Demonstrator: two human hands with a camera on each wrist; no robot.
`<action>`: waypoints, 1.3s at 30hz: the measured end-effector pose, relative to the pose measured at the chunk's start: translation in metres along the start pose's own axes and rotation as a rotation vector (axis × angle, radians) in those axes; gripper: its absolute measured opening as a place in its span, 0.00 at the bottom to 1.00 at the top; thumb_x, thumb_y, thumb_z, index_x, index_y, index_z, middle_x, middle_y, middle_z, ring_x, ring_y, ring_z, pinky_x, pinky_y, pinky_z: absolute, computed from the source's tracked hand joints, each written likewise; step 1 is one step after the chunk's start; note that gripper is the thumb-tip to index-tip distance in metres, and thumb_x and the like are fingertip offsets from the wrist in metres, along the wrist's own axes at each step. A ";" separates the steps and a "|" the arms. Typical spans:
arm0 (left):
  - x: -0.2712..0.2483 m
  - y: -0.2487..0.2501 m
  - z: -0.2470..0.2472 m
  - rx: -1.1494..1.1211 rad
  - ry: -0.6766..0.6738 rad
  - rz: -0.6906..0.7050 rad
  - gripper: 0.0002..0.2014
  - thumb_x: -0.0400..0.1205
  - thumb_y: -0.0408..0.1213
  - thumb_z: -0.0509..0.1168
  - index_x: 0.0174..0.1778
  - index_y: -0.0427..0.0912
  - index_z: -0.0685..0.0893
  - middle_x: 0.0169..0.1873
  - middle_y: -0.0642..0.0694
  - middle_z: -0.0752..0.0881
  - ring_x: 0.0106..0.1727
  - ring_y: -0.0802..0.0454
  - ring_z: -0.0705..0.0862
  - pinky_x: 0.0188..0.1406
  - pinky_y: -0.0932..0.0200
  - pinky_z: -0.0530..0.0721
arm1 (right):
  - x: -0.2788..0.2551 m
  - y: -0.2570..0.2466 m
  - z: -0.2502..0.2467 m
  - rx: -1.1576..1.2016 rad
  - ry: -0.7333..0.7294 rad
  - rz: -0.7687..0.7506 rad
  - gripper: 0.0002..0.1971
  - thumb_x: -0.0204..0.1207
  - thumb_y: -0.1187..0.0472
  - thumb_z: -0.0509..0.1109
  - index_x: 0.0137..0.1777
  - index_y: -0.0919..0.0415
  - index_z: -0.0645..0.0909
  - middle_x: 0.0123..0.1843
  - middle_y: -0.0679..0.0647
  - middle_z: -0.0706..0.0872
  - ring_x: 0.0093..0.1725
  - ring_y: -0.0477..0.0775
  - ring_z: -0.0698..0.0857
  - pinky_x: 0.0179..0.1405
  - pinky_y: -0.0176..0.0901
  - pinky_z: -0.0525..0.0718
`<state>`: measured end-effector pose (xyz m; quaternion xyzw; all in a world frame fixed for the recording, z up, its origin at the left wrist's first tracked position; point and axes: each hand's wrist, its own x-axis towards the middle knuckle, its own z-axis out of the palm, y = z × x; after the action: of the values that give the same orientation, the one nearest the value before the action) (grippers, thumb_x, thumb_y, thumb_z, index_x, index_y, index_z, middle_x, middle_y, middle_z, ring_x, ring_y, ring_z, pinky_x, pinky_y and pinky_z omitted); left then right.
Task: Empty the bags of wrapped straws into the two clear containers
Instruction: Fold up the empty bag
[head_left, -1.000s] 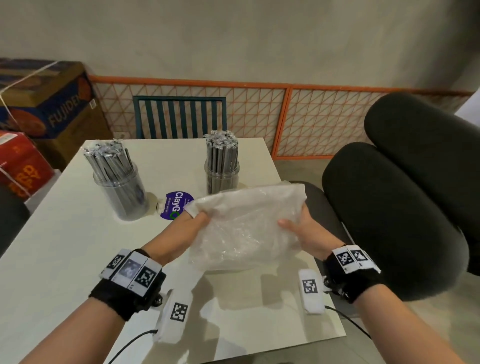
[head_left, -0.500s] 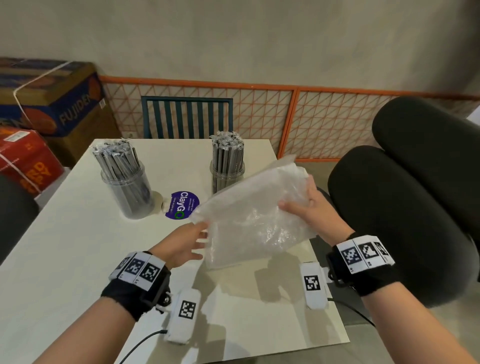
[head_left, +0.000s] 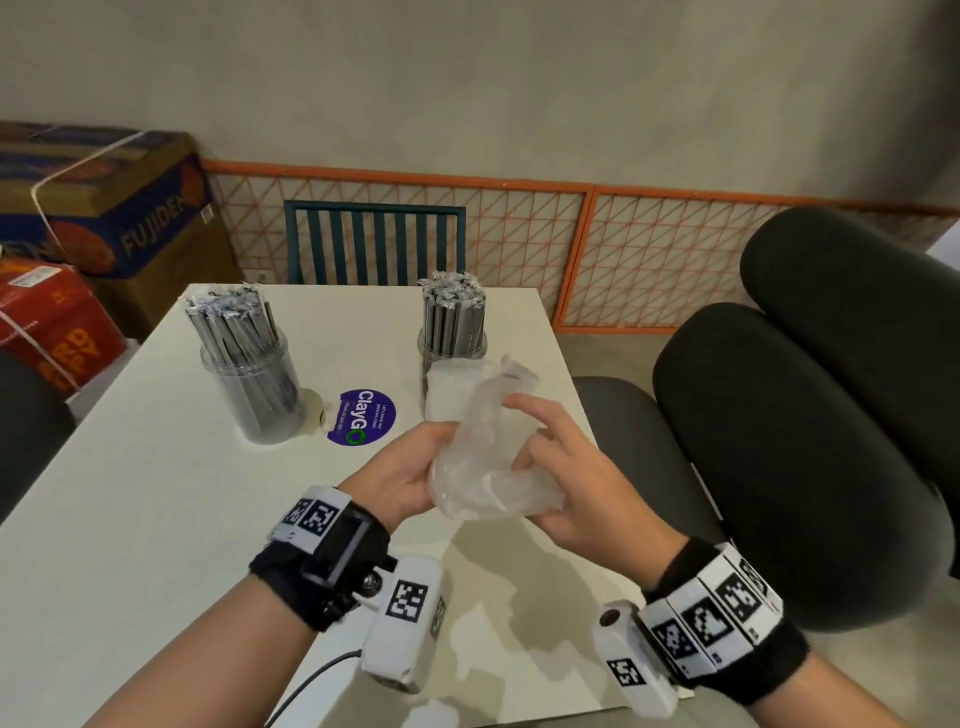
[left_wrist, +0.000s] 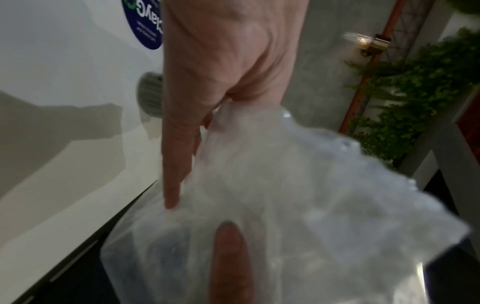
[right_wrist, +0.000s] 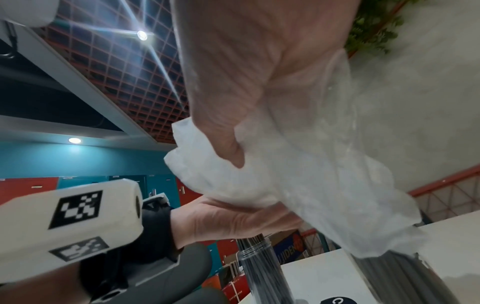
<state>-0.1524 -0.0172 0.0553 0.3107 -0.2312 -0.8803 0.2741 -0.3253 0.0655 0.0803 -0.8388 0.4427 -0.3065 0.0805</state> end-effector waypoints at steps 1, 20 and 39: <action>0.000 0.001 0.000 0.057 0.045 0.032 0.30 0.67 0.23 0.68 0.68 0.27 0.76 0.66 0.32 0.78 0.67 0.36 0.77 0.73 0.42 0.73 | -0.002 0.000 -0.002 -0.002 0.063 0.025 0.21 0.65 0.64 0.77 0.55 0.58 0.72 0.79 0.50 0.58 0.75 0.51 0.69 0.62 0.41 0.80; -0.030 0.005 0.003 0.094 0.106 0.339 0.29 0.72 0.22 0.54 0.70 0.38 0.73 0.57 0.35 0.82 0.49 0.40 0.84 0.39 0.52 0.86 | 0.005 -0.016 -0.028 0.242 -0.276 0.091 0.09 0.80 0.63 0.65 0.54 0.50 0.81 0.46 0.33 0.83 0.47 0.38 0.83 0.48 0.27 0.77; -0.025 -0.002 0.040 0.977 0.647 0.786 0.21 0.80 0.27 0.60 0.69 0.41 0.70 0.53 0.49 0.79 0.53 0.51 0.79 0.40 0.69 0.76 | 0.030 -0.027 -0.009 -0.094 0.426 0.338 0.15 0.82 0.59 0.61 0.66 0.62 0.76 0.62 0.58 0.77 0.55 0.49 0.78 0.51 0.41 0.81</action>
<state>-0.1633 0.0095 0.0929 0.5377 -0.6019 -0.3752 0.4559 -0.2991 0.0587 0.1122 -0.6725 0.5972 -0.4372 -0.0033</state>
